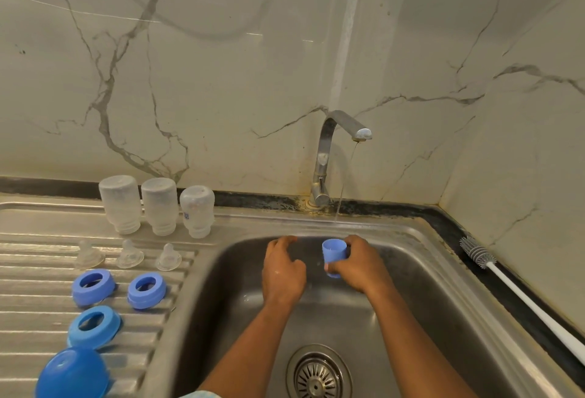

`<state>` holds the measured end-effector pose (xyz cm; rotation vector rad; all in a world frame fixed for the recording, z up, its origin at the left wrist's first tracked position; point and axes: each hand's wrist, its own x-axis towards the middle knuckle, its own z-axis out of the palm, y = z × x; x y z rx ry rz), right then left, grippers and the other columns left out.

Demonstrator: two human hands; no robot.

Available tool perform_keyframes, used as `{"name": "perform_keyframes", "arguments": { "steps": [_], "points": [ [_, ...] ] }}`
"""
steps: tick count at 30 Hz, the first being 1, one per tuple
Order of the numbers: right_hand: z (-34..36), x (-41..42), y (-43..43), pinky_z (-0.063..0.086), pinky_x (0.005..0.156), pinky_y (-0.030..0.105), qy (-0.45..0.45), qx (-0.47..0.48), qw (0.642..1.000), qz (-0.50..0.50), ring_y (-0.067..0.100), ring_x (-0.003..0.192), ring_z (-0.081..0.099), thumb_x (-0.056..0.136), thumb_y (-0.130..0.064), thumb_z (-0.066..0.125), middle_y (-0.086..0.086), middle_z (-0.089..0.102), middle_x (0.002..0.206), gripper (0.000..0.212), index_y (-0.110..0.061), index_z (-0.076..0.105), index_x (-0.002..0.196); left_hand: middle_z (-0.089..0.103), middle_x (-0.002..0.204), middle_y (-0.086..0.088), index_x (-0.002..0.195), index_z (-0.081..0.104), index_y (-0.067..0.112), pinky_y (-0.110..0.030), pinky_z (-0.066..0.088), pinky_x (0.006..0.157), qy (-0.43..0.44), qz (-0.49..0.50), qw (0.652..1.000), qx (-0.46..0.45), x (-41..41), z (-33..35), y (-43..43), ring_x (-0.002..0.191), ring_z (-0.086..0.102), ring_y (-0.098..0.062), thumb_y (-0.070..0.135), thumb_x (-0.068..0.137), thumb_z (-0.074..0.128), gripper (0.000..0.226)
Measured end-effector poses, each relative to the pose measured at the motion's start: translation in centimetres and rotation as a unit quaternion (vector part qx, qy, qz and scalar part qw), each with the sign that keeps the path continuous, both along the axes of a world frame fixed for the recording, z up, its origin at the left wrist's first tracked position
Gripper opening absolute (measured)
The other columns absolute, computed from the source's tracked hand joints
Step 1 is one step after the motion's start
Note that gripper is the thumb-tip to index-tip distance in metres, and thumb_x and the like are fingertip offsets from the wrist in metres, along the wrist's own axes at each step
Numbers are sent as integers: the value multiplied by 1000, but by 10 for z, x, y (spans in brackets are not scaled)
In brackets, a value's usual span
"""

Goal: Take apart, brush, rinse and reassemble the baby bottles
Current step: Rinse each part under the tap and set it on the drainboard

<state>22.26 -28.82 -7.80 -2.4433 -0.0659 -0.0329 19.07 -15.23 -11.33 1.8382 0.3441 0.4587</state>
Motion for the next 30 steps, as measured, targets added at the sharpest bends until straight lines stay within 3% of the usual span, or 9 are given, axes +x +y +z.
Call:
{"name": "perform_keyframes", "arguments": {
  "steps": [3, 5, 8, 14, 19, 23, 27, 30],
  "points": [
    [13, -10, -6, 44, 62, 23, 4, 26, 999, 32, 17, 86, 61, 75, -20, 78, 2, 66, 103, 42, -18, 65, 114, 58, 133, -3, 130, 60, 14, -29, 44, 100, 0, -4, 1000, 13, -1, 0, 1, 122, 56, -20, -11, 83, 49, 55],
    [18, -19, -14, 48, 74, 28, 4, 9, 999, 39, 19, 95, 63, 73, -19, 79, 5, 68, 112, 47, -18, 67, 119, 59, 131, -3, 127, 63, 14, -31, 45, 101, -2, 4, 1000, 13, -1, 3, 3, 120, 57, -21, -10, 84, 50, 51],
    [22, -36, -35, 43, 87, 28, -2, 16, 1000, 18, 22, 115, 57, 70, -18, 85, 5, 58, 129, 72, -20, 53, 135, 59, 131, -3, 123, 65, 16, -37, 47, 104, 11, 8, 1000, 12, -4, 7, 6, 118, 58, -23, -6, 85, 51, 46],
    [30, -54, -62, 42, 78, 27, -73, 76, 993, -44, 22, 97, 61, 66, -11, 88, 0, 63, 104, 53, -17, 61, 111, 58, 133, 1, 121, 66, 20, -37, 48, 103, 44, -7, 998, 38, -14, 8, 8, 118, 59, -21, -3, 88, 50, 44],
    [44, -61, -56, 43, 88, 26, -195, 122, 973, -33, 18, 105, 60, 77, -15, 81, 1, 61, 121, 56, -17, 61, 129, 57, 133, 2, 124, 65, 20, -42, 51, 101, 38, -16, 998, 54, -22, 10, 5, 118, 59, -20, -4, 88, 50, 45],
    [56, -65, -48, 46, 88, 30, -187, 161, 969, -17, 17, 101, 58, 76, -13, 82, -1, 58, 119, 74, -16, 49, 142, 58, 132, 3, 124, 65, 20, -42, 51, 100, 34, -21, 997, 65, -25, 13, 5, 117, 58, -18, -4, 89, 50, 45],
    [54, -70, -48, 43, 81, 25, -164, 123, 979, -8, 16, 93, 60, 75, -13, 82, 4, 67, 113, 47, -16, 64, 118, 59, 132, 2, 125, 65, 19, -42, 52, 100, 31, -26, 997, 71, -28, 16, 2, 117, 58, -17, -4, 90, 49, 44],
    [71, -79, -43, 46, 82, 22, -252, 171, 952, -21, 11, 94, 61, 77, -16, 82, -7, 65, 104, 41, -24, 60, 111, 60, 132, 0, 125, 64, 18, -44, 53, 98, 29, -24, 997, 65, -29, 18, 2, 116, 59, -18, -5, 89, 48, 46]
  ]
}}
